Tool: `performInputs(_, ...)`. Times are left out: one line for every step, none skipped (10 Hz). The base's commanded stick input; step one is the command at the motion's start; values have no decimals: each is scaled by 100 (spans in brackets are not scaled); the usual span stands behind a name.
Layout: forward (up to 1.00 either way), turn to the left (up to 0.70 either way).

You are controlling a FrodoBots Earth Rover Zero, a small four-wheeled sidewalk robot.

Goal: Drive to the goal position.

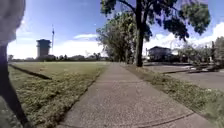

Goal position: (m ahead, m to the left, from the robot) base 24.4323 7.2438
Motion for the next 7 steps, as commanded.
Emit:
performInputs(8, 0)
performInputs(8, 0)
performInputs(8, 0)
performInputs(9, 0)
performInputs(11, 0)
performInputs(11, 0)
performInputs(11, 0)
